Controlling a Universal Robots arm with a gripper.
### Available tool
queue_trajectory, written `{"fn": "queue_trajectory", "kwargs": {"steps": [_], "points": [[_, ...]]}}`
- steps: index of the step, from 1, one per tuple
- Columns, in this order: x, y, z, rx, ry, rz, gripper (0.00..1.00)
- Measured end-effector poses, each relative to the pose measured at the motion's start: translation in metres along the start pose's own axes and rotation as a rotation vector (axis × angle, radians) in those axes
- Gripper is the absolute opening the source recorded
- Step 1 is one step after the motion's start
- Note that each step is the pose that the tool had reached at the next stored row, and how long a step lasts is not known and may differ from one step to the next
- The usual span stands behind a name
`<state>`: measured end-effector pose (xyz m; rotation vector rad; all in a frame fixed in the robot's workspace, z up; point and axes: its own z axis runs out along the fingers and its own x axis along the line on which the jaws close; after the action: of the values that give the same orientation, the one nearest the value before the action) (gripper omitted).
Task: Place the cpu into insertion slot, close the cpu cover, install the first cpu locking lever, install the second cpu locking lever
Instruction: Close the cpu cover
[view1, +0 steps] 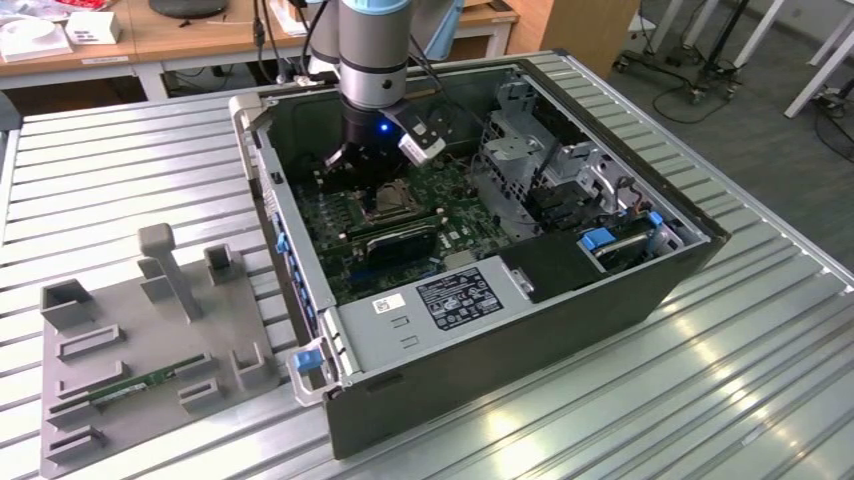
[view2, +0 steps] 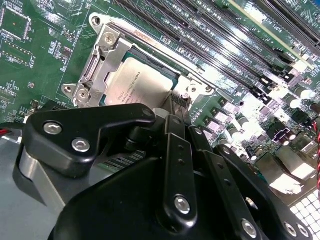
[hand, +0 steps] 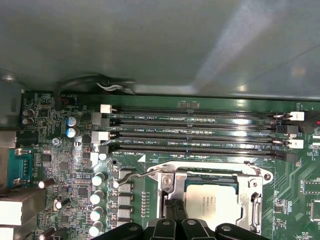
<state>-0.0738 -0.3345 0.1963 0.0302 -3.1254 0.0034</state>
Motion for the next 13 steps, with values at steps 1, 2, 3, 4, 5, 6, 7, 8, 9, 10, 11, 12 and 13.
{"fn": "queue_trajectory", "kwargs": {"steps": [1,2,3,4,5,6,7,8,9,10,11,12,13], "points": [[0.0,0.0,0.0,0.0,0.0001,0.0,0.11],[0.0,-0.0001,-0.0002,0.0,0.0,0.0,0.11],[0.0,0.0,-0.0006,-0.0004,-0.0002,0.0,0.11],[-0.0002,0.0002,-0.0008,-0.0009,-0.0007,0.0,0.11],[-0.0003,0.0004,-0.0009,-0.0014,-0.001,0.0,0.11],[-0.0004,0.0006,-0.0011,-0.0018,-0.0013,0.0,0.11],[-0.0004,0.0006,-0.0014,-0.0019,-0.0014,0.0,0.11],[-0.0004,0.0006,-0.0018,-0.0021,-0.0016,0.0,0.11],[-0.0005,0.0007,-0.0022,-0.0024,-0.0018,0.0,0.11],[-0.0006,0.0008,-0.0028,-0.0028,-0.002,0.0,0.11],[-0.0006,0.0009,-0.0034,-0.0029,-0.002,0.0,0.11],[-0.0005,0.0007,-0.0044,-0.0021,-0.0015,0.0,0.11],[-0.0004,0.0006,-0.0053,-0.002,-0.0014,0.0,0.11]]}}
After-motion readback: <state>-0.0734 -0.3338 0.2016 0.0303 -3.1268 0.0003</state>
